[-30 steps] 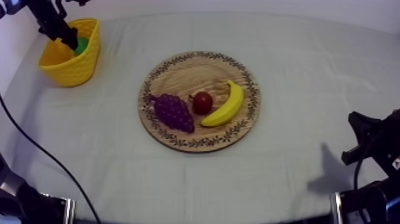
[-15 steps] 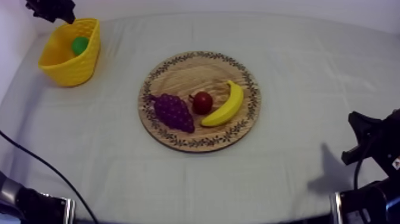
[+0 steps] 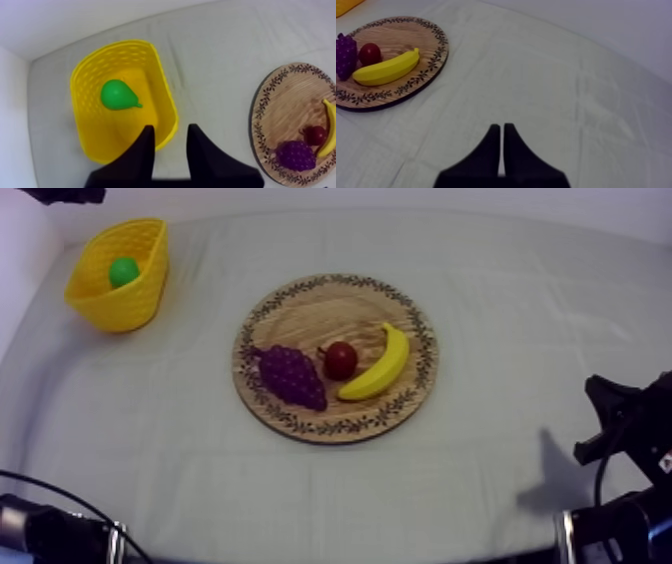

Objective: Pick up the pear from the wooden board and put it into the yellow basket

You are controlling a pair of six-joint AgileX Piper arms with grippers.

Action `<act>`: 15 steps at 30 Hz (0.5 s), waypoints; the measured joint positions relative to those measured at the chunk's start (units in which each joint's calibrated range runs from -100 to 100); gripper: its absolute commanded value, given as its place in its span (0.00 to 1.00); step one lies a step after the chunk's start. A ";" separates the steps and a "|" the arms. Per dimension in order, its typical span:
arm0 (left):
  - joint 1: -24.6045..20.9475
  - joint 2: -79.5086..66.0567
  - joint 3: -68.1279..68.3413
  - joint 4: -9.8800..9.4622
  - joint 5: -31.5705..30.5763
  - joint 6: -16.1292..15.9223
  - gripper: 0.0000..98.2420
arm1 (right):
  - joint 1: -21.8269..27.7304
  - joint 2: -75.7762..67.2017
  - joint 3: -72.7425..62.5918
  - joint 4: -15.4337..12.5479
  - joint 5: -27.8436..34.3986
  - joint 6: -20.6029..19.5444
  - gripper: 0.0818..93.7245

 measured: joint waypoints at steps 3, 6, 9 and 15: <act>0.09 -5.35 5.47 0.00 -2.91 0.70 0.17 | 0.00 0.00 0.00 0.00 0.00 0.00 0.00; 0.31 -11.46 12.03 0.00 -6.06 1.58 0.15 | 0.00 0.00 0.00 0.00 0.00 0.00 0.00; 0.55 -17.80 18.45 -0.11 -9.47 2.28 0.14 | 0.00 0.00 0.00 0.00 0.00 0.00 0.00; 0.72 -29.73 31.53 -0.26 -15.44 2.60 0.10 | 0.00 0.00 0.00 0.00 0.00 -0.10 0.00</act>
